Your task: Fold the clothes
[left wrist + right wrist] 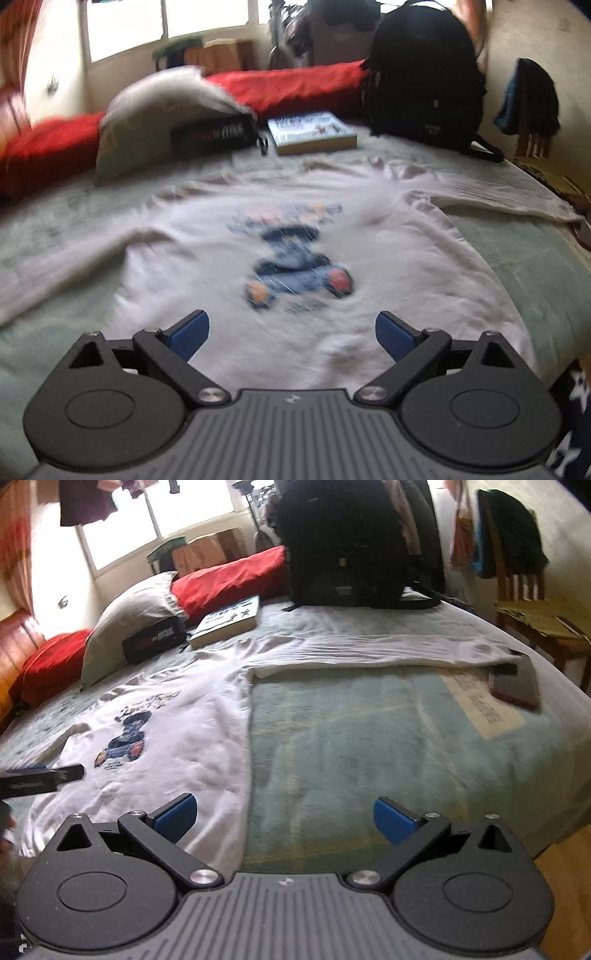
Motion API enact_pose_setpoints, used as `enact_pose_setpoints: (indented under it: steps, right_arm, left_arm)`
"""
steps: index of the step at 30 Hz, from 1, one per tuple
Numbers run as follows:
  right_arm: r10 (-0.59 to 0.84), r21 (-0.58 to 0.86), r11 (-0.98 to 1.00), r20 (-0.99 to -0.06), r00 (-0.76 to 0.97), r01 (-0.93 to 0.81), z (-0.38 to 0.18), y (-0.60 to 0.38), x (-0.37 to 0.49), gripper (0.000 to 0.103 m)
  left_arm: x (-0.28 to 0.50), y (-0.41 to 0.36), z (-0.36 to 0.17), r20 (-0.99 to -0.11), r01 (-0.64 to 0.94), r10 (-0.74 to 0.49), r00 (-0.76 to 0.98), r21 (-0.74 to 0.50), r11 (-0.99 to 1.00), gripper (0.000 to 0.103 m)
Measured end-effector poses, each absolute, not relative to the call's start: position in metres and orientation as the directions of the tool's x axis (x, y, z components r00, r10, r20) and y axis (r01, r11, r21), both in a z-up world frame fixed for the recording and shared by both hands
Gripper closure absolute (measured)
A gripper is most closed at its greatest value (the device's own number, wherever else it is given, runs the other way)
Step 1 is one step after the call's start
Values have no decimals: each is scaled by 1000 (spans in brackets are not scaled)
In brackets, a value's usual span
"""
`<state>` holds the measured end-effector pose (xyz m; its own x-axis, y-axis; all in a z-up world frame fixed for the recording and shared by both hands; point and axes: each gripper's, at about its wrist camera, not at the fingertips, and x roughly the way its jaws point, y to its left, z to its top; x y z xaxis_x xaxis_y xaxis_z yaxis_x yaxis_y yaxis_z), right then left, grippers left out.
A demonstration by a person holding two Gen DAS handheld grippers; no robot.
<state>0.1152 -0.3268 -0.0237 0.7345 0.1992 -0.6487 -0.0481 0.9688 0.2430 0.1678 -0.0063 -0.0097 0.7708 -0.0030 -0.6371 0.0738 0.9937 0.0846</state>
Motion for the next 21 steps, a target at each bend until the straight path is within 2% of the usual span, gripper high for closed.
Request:
enact_pose_setpoints:
  steps: [4,6,12,15,19,21]
  right_arm:
    - [257,248,961,-639,725,-121,-23,-306,132,0]
    - [275,242,958,-633,724,-153,-25,-293,144,0]
    - [371,213,927,-657,656,-310,-45,-236,184,0]
    - [429,196,890,-668,609,-412,-56,-208,192,0]
    - [391,111,881,-717,577,-460,-85,-195,192,0]
    - [392,47,863,-691,607,-503,-96,-196,180,0]
  left_arm:
    - [159,21,-1,-618,77,28,786,143,987,4]
    - [160,38,-10,-639,78,26,769,134,988,3]
    - [159,77,-61,-764,33,-31,644,-12,999,3]
    - [142,83,-72,-769,50,-63,636,-41,998,3]
    - [128,87,-69,-777,69,-74,625,-40,997,3]
    - [129,88,-63,-775,55,-69,628,-45,997,3]
